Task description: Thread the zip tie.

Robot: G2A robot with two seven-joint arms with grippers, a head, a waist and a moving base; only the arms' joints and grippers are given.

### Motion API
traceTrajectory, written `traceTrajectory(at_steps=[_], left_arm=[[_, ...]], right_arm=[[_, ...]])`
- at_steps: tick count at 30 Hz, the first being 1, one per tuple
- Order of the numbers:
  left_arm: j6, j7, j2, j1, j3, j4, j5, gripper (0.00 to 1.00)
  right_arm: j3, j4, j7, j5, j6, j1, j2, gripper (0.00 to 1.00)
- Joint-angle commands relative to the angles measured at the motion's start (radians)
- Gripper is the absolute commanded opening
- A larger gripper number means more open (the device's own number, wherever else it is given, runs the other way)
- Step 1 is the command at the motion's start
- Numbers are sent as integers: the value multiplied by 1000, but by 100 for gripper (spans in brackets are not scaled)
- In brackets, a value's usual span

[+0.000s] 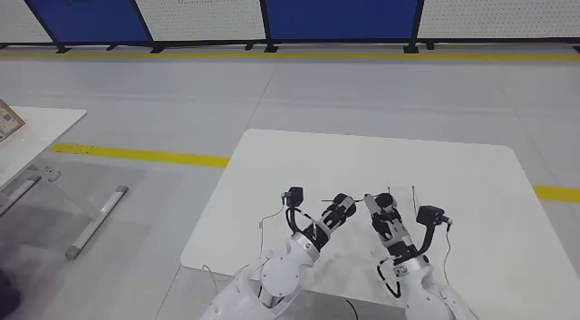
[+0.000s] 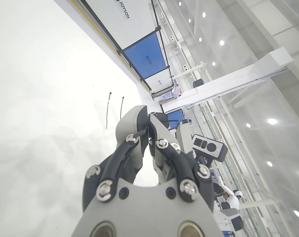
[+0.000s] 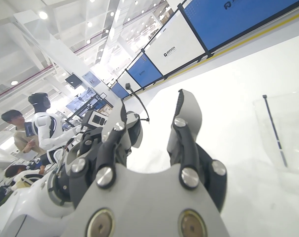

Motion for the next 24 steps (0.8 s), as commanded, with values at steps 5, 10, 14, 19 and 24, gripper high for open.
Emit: traceTrajectory(at_steps=[5,10,14,19,24], left_arm=[[1,-4,-1,-3,5,-1,7,0],[-1,-4,-1,-1,5,-6,10,0],[-6,-5,-1,2,3,-8,10,0],[-8,-4,-1,4,2,-9,9,0],[0,3,-2,6,3,-8,12,0]], right_arm=[[6,-5,-5,-2,2,-3,1,0],[2,-3,-1,-13,5,0,2,0],[-7,3,10,-21,4,5,1,0],[-11,8,13,-24,4,10,1,0],[-9,7,4,-28,6,8,2,0]])
